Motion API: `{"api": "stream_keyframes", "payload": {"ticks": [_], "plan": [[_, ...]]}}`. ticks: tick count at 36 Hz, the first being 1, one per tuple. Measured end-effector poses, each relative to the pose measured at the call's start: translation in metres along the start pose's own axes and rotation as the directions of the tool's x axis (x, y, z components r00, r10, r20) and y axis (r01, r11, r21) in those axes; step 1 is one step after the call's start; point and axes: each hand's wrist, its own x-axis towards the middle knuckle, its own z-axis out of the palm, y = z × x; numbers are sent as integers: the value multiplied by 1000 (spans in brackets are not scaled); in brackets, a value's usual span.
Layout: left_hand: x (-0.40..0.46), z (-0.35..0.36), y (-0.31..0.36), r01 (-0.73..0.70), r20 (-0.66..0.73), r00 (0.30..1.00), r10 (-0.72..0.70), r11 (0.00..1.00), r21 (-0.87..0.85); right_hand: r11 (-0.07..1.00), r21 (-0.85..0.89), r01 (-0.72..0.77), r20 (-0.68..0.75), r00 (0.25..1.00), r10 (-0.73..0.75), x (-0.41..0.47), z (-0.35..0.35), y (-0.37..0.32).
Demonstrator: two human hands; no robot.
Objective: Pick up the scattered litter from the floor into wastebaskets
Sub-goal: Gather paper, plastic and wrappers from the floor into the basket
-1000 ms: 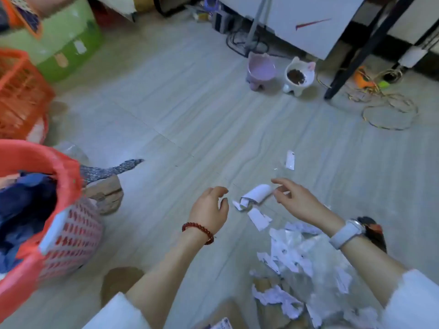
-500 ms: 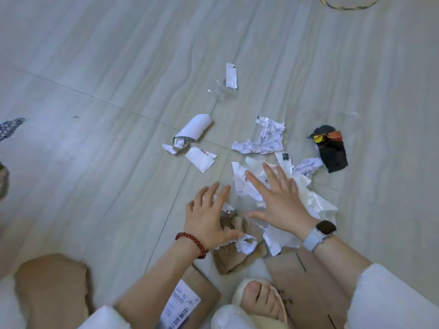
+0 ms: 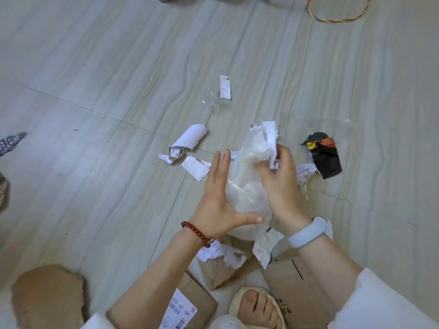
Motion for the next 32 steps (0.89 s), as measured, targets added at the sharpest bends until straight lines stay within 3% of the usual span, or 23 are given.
{"api": "stream_keyframes", "payload": {"ticks": [3,5,7,10,12,14,16,18,20,23,26,32], "plan": [[5,-7,1,-87,-68,994,90,995,40,916,179,-359,242,918,313,-7,16,-5],[2,-14,-6,-75,-111,990,82,995,64,852,197,-485,422,826,373,-11,19,-8],[-6,-23,-15,-58,-139,988,69,995,83,834,166,-527,564,744,358,-19,19,-8],[-15,-30,-24,-71,-138,986,92,986,151,844,76,-532,643,673,366,-26,19,-3],[-16,-33,-26,-49,-169,982,79,983,178,842,104,-530,668,664,336,-27,16,-4],[-13,-39,-24,48,-251,968,-9,988,150,838,173,-517,630,712,309,-25,9,-5],[-10,-49,-22,166,-363,923,-130,984,71,898,145,-415,517,805,289,-25,0,-2],[-9,-61,-18,201,-448,876,-179,980,2,977,-150,-149,410,890,199,-24,-10,13],[-11,-71,-14,185,-488,857,-168,983,-13,833,-542,107,457,870,186,-23,-19,37],[-14,-84,-11,189,-517,842,-156,982,11,504,-816,284,487,807,334,-34,-26,77],[-17,-93,-16,229,-535,832,-150,970,85,333,-863,380,479,826,297,-47,-24,96],[-31,-104,-32,272,-281,945,-167,877,396,403,-783,475,593,766,249,-48,-15,103]]}}
